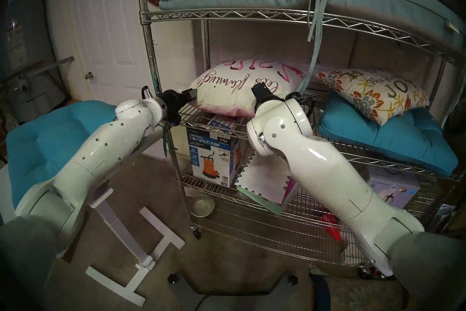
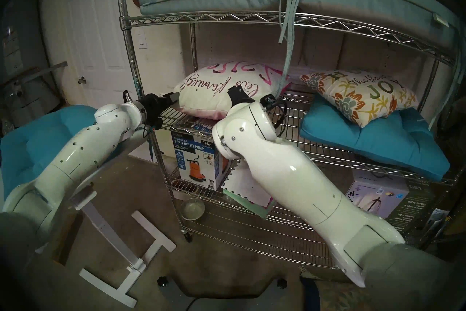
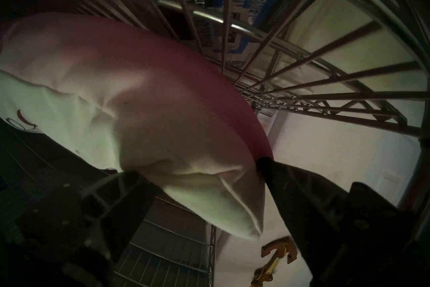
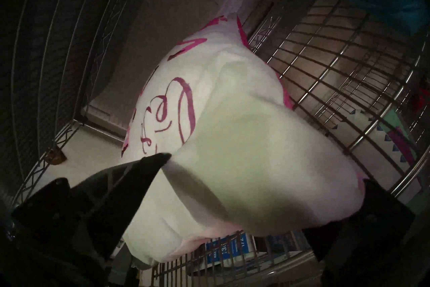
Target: Put cushion on the shelf
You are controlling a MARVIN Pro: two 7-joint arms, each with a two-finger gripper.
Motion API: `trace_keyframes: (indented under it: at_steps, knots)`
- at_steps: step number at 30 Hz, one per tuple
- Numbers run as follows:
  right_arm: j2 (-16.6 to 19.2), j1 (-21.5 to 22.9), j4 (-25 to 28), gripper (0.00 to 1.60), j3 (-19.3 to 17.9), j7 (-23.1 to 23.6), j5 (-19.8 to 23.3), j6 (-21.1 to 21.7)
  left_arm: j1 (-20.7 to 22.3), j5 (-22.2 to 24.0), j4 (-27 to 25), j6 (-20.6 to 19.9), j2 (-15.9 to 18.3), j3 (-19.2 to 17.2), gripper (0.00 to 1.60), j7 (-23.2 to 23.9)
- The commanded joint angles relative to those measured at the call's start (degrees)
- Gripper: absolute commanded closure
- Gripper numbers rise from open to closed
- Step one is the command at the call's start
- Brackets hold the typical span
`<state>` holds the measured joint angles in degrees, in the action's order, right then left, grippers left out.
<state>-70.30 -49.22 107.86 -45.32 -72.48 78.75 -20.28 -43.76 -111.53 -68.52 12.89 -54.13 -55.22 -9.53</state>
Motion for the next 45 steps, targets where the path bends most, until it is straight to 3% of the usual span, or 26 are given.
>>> trace_keyframes:
  at_steps: [1, 16, 25, 26, 27, 37, 45]
  knots:
    - [-1.04, 0.96, 3.37, 0.00, 0.42, 1.30, -0.86, -0.62, -0.63, -0.32, -7.10, -1.82, 4.46, -1.55, 0.00, -4.90]
    - [0.44, -0.60, 9.86, 0.00, 1.29, -1.65, -2.91, -1.78, -9.31, 3.26, -17.75, -2.86, 12.41, -6.21, 0.00, -8.88]
    - [1.26, -2.01, 13.29, 0.00, 2.17, -3.70, -4.56, -2.84, -17.50, 7.53, -24.80, -3.37, 17.99, -9.70, 0.00, -9.56]
    - [1.39, -2.05, 13.57, 1.44, 2.27, -3.99, -4.53, -2.70, -18.42, 7.85, -25.59, -3.55, 18.63, -10.01, 1.60, -9.39]
    - [1.52, -2.11, 13.86, 1.60, 2.36, -4.32, -4.77, -2.82, -19.71, 8.54, -26.64, -3.71, 19.39, -10.53, 1.60, -9.09]
    - [1.98, -2.09, 15.51, 1.60, 3.25, -6.03, -6.12, -3.16, -27.33, 12.93, -33.04, -6.64, 23.91, -15.17, 1.60, -6.36]
    - [2.07, -2.21, 15.72, 1.60, 4.50, -6.01, -6.58, -3.25, -32.24, 13.34, -37.79, -9.10, 26.20, -17.78, 1.60, 0.25]
